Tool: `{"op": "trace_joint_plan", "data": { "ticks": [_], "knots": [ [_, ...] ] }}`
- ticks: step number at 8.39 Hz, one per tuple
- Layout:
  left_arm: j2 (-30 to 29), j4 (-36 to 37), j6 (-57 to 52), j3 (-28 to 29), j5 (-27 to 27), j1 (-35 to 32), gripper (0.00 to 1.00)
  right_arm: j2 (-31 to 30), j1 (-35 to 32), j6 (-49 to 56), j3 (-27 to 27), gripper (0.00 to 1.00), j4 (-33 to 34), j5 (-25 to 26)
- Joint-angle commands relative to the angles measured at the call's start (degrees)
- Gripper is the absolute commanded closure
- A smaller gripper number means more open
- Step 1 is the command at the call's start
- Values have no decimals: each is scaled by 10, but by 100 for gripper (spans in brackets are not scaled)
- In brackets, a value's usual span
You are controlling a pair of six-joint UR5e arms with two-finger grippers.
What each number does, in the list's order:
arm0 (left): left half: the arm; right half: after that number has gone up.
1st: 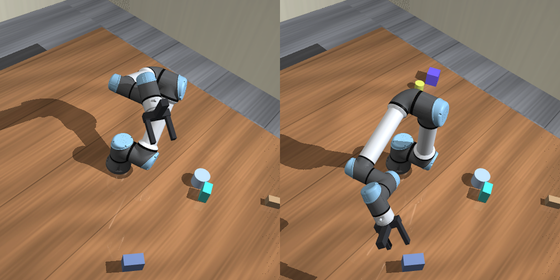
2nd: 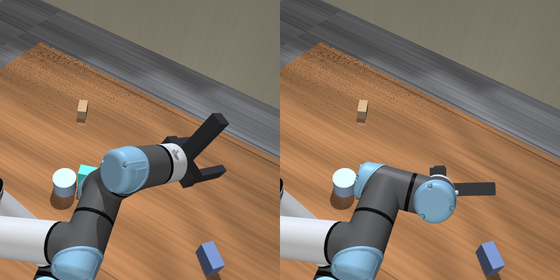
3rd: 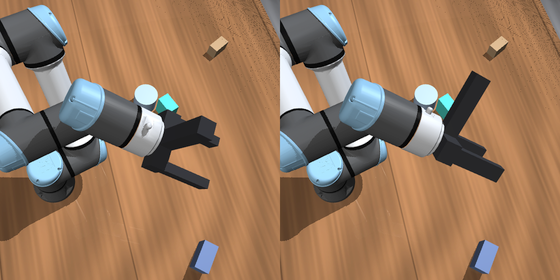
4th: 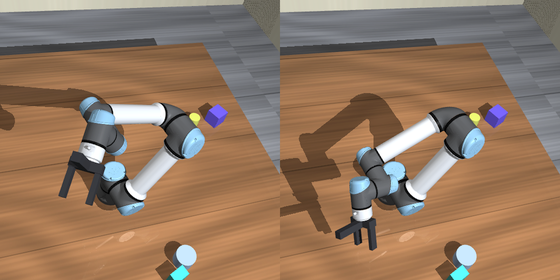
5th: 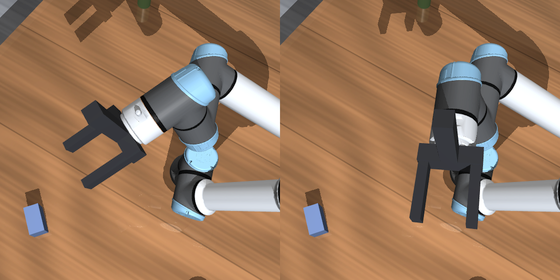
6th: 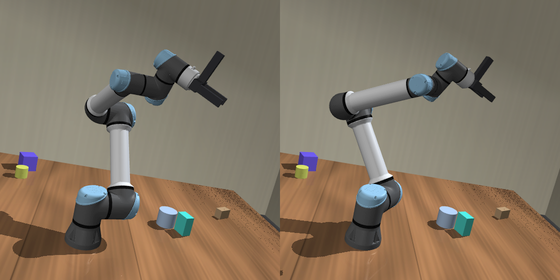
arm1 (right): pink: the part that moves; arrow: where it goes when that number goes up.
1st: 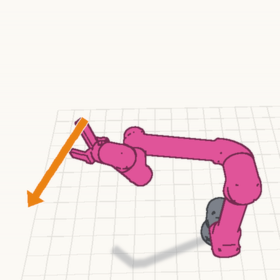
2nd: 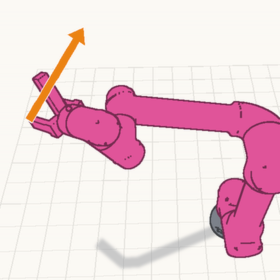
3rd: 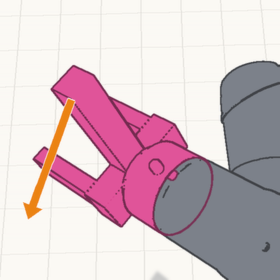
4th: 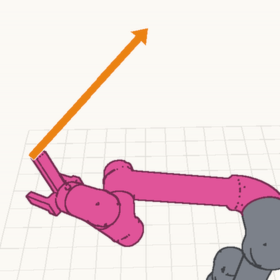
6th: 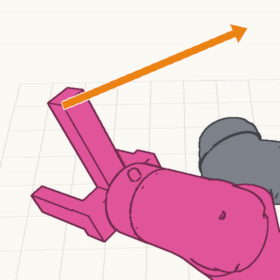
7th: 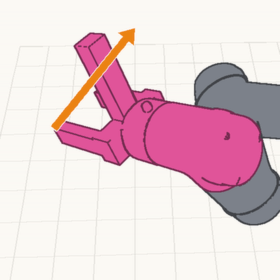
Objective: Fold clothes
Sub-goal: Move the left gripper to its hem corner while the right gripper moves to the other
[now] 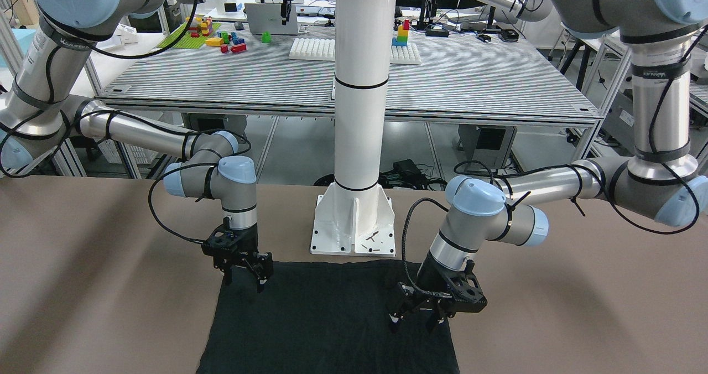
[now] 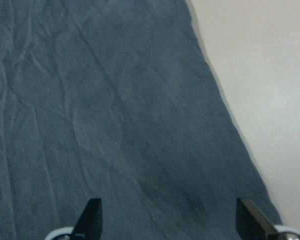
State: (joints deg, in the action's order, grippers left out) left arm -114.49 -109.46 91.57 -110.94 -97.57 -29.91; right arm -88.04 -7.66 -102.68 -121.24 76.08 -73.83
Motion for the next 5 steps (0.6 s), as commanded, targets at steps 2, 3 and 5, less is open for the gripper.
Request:
{"op": "trace_joint_plan", "data": {
  "ticks": [2, 3, 5],
  "knots": [
    [11, 4, 15, -10, 23, 16, 6, -98, 111, -32, -59, 6, 9, 41],
    [11, 3, 27, -10, 33, 18, 6, -100, 121, -64, -55, 8, 10, 44],
    [9, 3, 28, -11, 35, 27, 6, -100, 127, -95, -32, 25, 10, 47]
  ]
}}
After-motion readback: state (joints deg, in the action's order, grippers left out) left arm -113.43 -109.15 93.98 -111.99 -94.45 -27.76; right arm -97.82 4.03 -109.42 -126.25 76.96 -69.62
